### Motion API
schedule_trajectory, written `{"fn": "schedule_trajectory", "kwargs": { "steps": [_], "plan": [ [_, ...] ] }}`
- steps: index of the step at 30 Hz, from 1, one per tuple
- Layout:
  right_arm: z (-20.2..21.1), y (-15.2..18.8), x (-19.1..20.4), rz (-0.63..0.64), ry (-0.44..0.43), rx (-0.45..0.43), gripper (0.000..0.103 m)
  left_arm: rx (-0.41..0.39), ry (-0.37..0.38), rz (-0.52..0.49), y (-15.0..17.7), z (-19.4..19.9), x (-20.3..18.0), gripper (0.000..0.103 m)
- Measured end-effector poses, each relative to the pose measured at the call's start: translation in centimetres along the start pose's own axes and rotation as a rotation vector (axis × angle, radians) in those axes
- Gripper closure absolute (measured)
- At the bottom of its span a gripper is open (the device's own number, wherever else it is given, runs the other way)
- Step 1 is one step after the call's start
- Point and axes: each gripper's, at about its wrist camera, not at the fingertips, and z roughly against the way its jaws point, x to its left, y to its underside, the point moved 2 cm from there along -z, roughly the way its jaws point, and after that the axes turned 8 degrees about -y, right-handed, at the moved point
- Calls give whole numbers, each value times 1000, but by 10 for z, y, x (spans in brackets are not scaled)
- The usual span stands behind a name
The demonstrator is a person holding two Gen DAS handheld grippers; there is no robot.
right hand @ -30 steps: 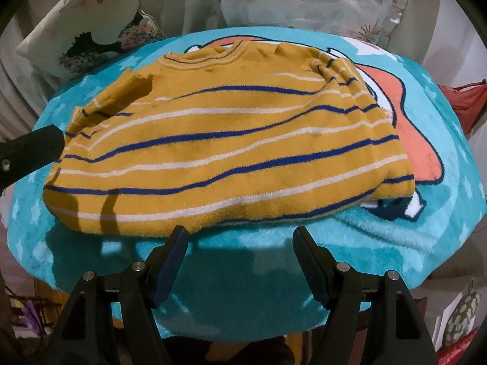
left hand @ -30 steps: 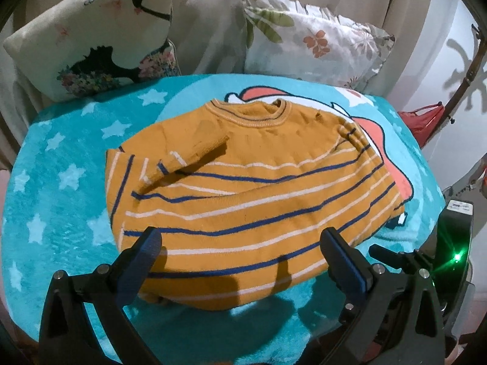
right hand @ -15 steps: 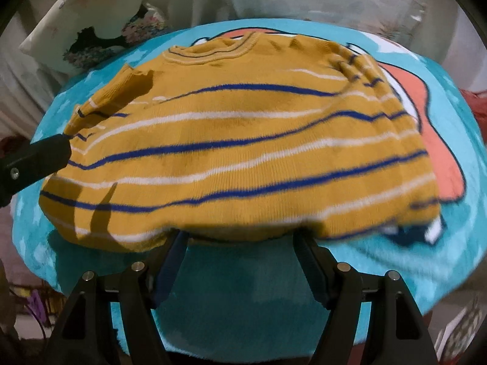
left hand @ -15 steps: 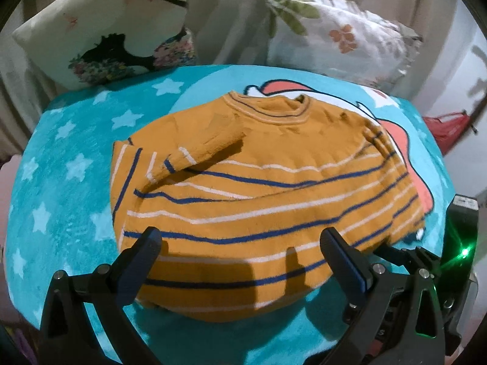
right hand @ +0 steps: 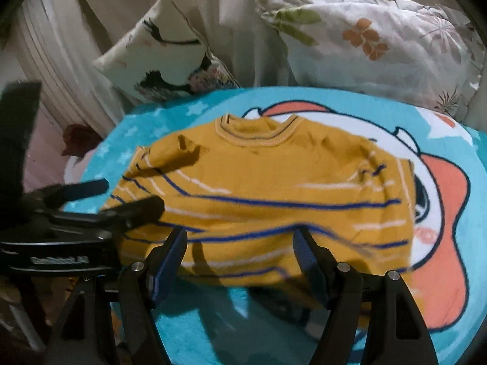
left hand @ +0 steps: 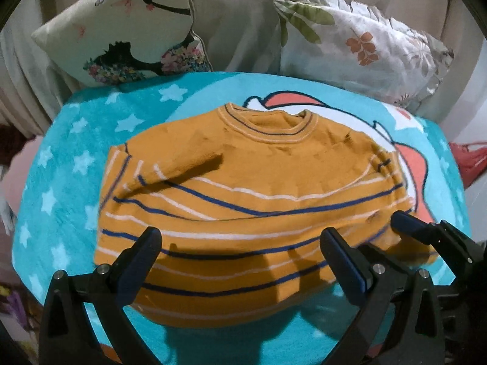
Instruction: Fold small clothes
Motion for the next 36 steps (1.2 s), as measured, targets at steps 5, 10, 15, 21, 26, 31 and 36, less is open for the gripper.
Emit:
{"fn": "schedule_trajectory", "kwargs": {
  "steps": [5,10,15,21,26,31,36],
  "plan": [
    [26,13,-44,-82,33,-23,24,-12,-13,-4,2,4,-23,0],
    [47,33,-99,-173,193,-51,24,-33,-16,22,2,11,-34,0],
    [48,39,-123,-240,99,-25,24,-43,-68,109,2,19,-13,0],
    [18,60,-112,-197,11,87,24,-36,-205,205,23,23,44,0],
    [11,81,-112,-246,39,99,24,3,-246,300,57,11,109,0],
    [10,90,-108,-281,123,45,24,32,-152,304,61,-26,151,0],
    [-14,77,-106,-359,120,22,50,87,27,230,44,-67,155,14]
  ]
}}
